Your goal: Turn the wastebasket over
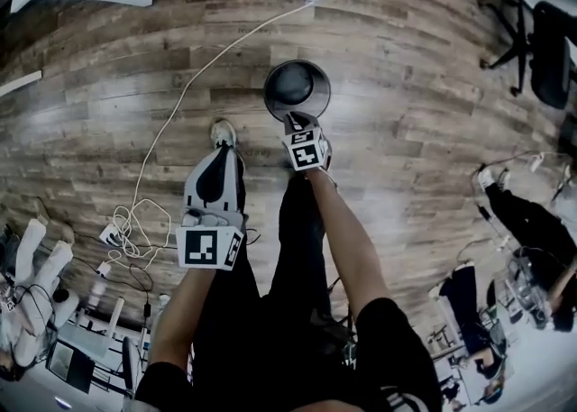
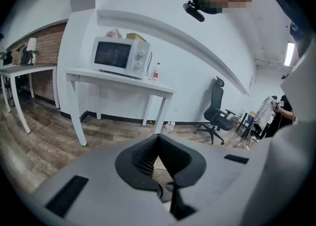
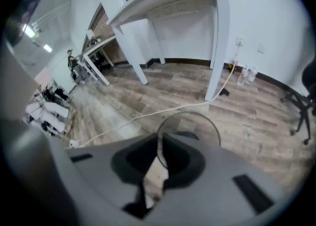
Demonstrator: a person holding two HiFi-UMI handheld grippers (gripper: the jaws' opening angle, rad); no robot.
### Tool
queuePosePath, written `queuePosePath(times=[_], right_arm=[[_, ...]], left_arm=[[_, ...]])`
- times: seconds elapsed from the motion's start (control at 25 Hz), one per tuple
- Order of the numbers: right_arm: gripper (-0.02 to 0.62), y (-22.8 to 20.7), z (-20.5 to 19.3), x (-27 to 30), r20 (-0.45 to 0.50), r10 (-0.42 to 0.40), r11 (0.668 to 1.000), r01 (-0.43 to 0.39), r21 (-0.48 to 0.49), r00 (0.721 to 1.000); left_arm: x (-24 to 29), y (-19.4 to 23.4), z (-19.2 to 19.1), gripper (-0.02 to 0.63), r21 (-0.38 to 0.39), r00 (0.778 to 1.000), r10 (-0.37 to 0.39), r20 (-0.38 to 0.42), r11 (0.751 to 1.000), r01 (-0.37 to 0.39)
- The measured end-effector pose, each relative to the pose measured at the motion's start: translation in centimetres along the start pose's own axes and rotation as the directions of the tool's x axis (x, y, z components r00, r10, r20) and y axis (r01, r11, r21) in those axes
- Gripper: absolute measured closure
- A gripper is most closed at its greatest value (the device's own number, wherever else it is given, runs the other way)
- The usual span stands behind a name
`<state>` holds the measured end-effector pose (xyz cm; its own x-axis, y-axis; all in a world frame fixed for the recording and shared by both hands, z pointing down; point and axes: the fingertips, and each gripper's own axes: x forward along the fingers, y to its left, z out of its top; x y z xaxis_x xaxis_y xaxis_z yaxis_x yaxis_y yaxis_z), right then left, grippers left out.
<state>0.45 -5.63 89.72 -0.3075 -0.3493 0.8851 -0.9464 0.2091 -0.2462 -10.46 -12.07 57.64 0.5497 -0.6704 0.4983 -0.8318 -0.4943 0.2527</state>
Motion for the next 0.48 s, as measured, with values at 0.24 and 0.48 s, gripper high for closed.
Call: queuePosePath(times=[0.24,0.48], right_arm=[[0.557,-0.3,3.1,-10.4,0.067,0.043,0.997,-0.047,0.068,0.997],[0.563,-2.4,5.8,-19.2,0.127,0.052,0.992,-0.066,0.107,0.991]], left_arm=[[-3.2,-5.3,5.2,0.571,0.027,0.998,0.024,0.059,0.999,-0.025],[-6.7,-12.1,9.5,0.571,0.066,0.991,0.056,0.122,0.996,-0.064]])
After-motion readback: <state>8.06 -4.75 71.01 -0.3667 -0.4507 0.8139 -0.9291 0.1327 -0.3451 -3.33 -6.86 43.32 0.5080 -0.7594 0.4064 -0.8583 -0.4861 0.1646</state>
